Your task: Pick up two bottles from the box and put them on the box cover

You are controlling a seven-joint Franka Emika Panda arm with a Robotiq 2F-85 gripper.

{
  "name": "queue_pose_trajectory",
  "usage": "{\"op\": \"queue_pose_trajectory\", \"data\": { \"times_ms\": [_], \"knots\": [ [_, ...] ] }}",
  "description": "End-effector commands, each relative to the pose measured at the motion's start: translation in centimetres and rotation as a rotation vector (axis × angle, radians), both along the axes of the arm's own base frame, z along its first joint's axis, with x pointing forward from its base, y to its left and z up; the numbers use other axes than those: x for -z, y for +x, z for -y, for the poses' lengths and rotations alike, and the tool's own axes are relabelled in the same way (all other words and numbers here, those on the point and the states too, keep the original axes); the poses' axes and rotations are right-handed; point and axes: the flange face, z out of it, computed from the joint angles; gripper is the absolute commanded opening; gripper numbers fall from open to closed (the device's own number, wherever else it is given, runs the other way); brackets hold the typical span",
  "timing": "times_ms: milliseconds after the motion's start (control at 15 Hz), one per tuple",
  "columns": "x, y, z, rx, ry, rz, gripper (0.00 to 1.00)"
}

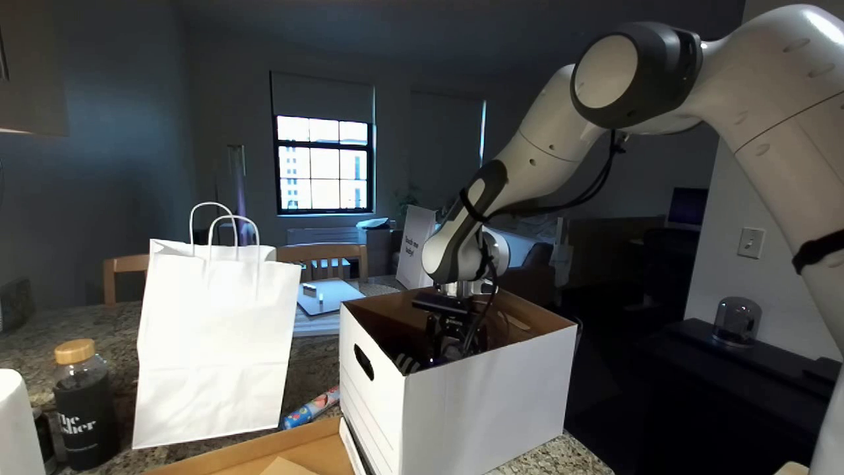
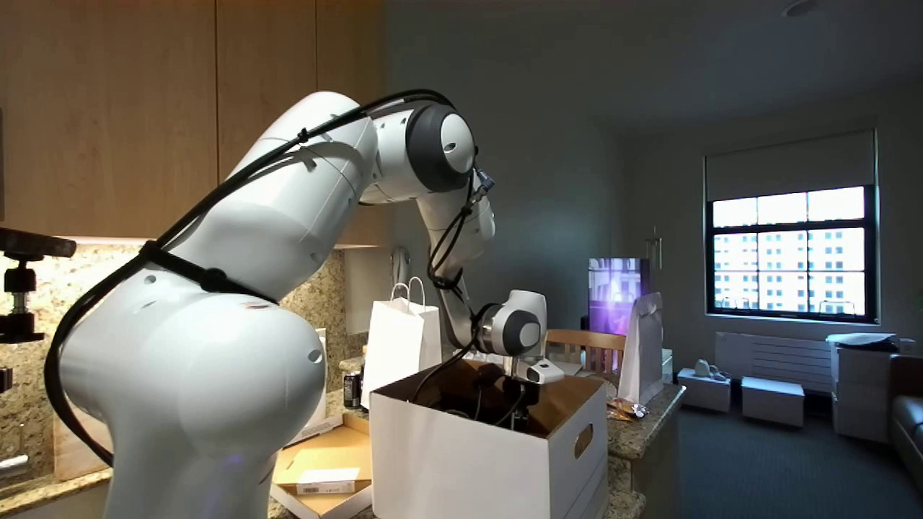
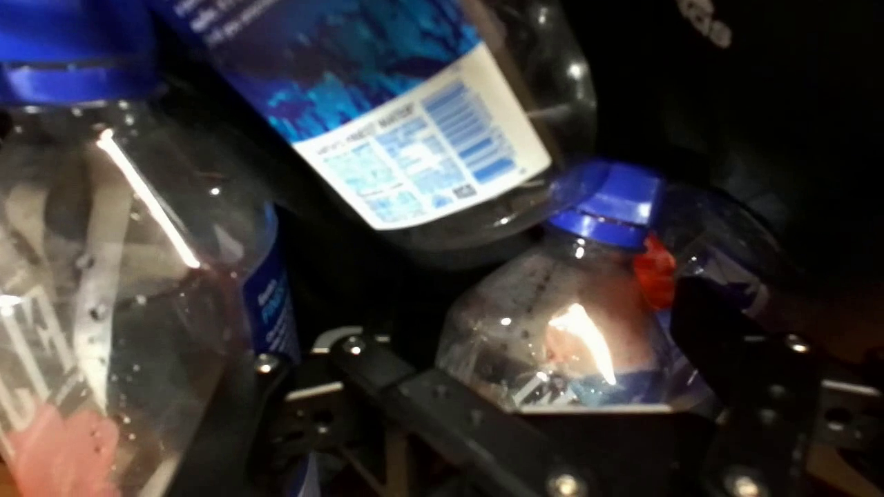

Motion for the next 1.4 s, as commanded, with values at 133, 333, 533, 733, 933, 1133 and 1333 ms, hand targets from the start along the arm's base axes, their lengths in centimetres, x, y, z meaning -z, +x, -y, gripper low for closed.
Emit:
{"op": "queue_pose_trajectory", "data": {
  "times_ms": [133,333,533,733,933,1133,1333],
  "knots": [
    [-0.7,0.7,1.0,-0.033,0.019,0.004,1.00],
    [-0.9,1.0,1.1,-0.040,0.019,0.010,1.00],
    [-0.8,0.9,1.0,-0.043,0.019,0.008,1.00],
    [-0.9,0.8,0.8,-0.038,0.027,0.011,1.00],
    [-0.7,0.5,0.5,-0.045,0.029,0.006,1.00],
    [-0.7,0.5,-0.1,-0.059,0.032,0.005,1.00],
    [-0.5,0.4,-0.6,-0.068,0.036,0.001,1.00]
  ]
}}
